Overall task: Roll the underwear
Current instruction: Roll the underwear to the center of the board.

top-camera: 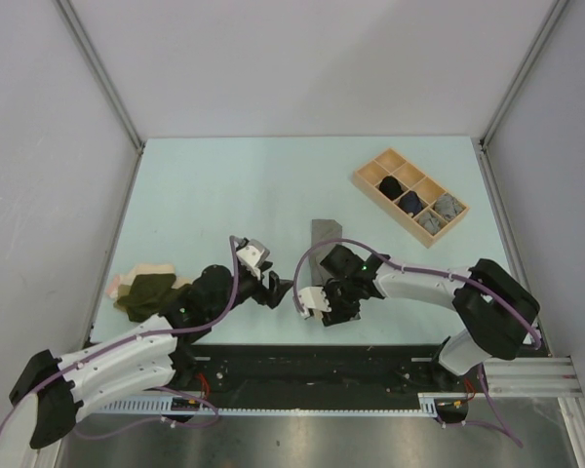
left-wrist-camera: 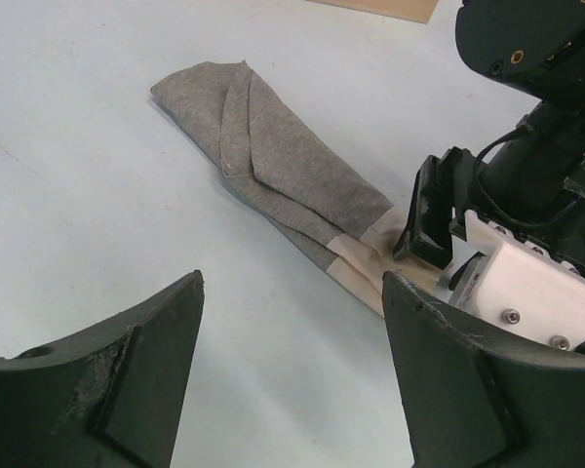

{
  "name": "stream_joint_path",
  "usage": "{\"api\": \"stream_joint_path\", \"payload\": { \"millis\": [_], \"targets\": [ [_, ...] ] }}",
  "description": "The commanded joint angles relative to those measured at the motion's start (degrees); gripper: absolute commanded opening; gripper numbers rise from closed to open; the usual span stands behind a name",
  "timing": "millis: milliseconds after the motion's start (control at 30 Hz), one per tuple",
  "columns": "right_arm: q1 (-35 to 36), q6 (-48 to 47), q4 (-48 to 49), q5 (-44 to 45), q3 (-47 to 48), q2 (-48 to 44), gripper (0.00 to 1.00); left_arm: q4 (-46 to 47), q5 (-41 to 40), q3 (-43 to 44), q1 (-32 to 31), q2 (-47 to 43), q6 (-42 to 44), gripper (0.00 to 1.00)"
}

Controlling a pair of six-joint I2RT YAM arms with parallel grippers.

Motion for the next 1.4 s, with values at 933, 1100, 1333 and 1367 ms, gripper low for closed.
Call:
{"api": "stream_joint_path", "payload": {
  "millis": [933, 1100, 1333, 1367],
  "targets": [
    [-4.51, 2.11, -4.86, -8.12, 3.99, 6.87, 0.08, 10.47, 10.58, -3.88, 0.28, -1.53, 2.46, 0.79],
    [-9.53, -0.53, -15.49, -18.25, 9.44, 8.45, 0.06, 17.51, 16.64, -6.87, 0.02, -1.0, 4.83, 0.78],
    [-15.16, -5.01, -26.48, -28.35, 16.91, 15.04, 0.05, 21.56, 18.68, -8.54, -3.75, 0.4, 8.78, 0.76],
    [-16.03, -5.63, -29.19, -29.42, 18.74, 16.53, 0.05, 21.83, 18.51, -9.16, -4.28, 0.49, 9.4, 0.75]
  ]
}}
